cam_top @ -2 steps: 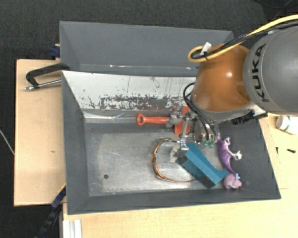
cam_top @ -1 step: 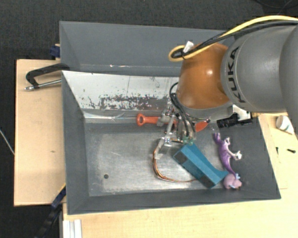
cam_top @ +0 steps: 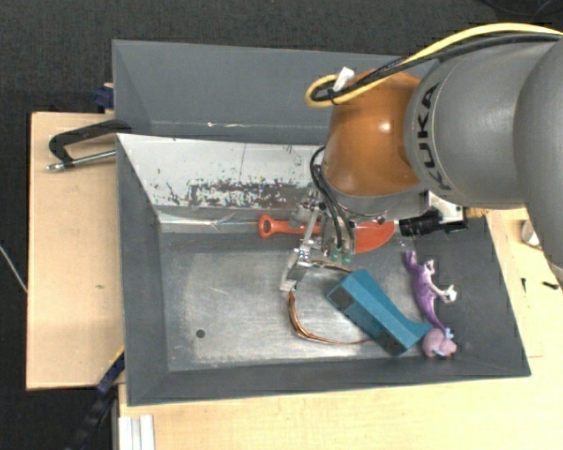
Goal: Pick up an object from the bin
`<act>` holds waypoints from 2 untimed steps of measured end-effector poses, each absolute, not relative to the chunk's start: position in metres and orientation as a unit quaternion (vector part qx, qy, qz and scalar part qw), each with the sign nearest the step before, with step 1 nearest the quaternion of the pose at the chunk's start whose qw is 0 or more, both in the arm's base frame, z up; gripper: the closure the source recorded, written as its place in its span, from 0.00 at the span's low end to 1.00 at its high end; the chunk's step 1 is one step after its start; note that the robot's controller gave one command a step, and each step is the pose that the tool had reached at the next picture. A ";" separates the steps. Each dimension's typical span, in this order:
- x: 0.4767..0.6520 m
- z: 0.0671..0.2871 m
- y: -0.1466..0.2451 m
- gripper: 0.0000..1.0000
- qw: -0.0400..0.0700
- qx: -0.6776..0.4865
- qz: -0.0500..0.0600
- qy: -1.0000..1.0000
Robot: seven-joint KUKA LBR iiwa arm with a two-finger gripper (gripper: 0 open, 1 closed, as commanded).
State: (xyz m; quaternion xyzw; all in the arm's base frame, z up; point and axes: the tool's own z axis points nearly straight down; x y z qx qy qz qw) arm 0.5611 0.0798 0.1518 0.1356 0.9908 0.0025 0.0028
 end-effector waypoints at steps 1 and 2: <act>0.532 0.105 0.043 0.00 0.003 0.070 0.001 0.998; 0.550 0.081 0.036 0.00 0.000 0.115 0.000 0.993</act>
Offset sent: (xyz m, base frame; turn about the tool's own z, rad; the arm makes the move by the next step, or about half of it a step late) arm 0.0226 -0.0464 -0.0818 0.1674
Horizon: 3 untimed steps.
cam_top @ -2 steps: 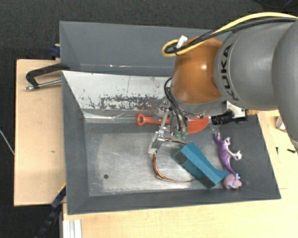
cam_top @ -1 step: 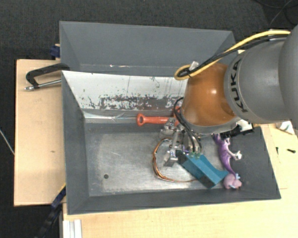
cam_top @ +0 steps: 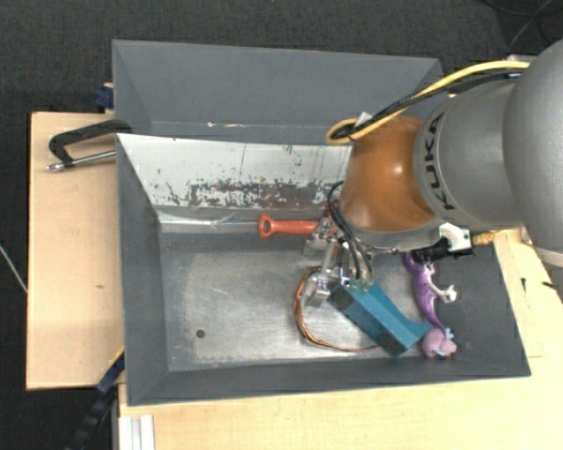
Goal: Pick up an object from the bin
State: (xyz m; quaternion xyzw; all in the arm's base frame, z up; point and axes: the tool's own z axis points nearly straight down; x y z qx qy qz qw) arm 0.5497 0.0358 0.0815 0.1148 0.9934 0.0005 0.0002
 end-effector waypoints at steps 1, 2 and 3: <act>0.548 0.077 0.001 0.00 0.000 0.215 0.001 0.977; 0.520 0.080 -0.003 1.00 0.004 0.198 0.002 0.980; 0.521 0.080 -0.003 1.00 0.004 0.198 0.002 0.980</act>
Offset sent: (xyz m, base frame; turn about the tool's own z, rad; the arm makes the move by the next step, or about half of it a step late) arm -0.0319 -0.0403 -0.0036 0.1711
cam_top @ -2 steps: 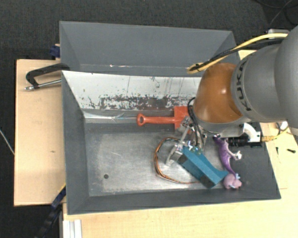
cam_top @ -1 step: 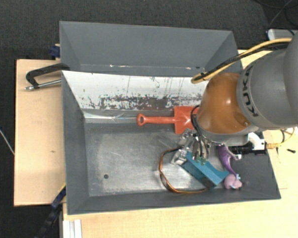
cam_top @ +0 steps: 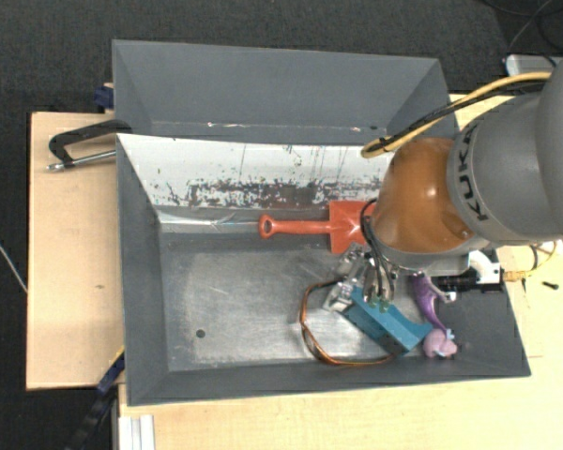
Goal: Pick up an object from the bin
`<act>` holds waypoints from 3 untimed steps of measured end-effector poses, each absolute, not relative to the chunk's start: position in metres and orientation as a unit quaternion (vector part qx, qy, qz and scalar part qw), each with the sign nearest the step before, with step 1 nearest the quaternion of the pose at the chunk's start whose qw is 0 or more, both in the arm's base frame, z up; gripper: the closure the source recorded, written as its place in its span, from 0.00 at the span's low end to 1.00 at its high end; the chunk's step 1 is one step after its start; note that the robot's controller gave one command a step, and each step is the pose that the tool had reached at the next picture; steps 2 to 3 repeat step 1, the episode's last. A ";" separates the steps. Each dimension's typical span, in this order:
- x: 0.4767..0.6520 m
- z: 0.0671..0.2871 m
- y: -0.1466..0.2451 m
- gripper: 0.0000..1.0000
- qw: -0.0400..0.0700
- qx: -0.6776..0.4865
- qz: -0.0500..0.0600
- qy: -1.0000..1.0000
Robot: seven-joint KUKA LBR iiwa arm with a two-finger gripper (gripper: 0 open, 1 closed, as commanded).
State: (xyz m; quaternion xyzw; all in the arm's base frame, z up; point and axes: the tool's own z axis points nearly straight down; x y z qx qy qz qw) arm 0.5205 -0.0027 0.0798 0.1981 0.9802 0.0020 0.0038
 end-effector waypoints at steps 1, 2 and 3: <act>0.527 0.283 -0.011 1.00 0.001 0.175 0.001 0.984; 0.527 0.283 -0.011 1.00 0.001 0.175 0.001 0.984; 0.527 0.283 -0.011 1.00 0.001 0.175 0.001 0.984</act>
Offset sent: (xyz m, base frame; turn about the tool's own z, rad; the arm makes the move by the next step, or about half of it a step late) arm 0.0000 0.0000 0.0000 0.0000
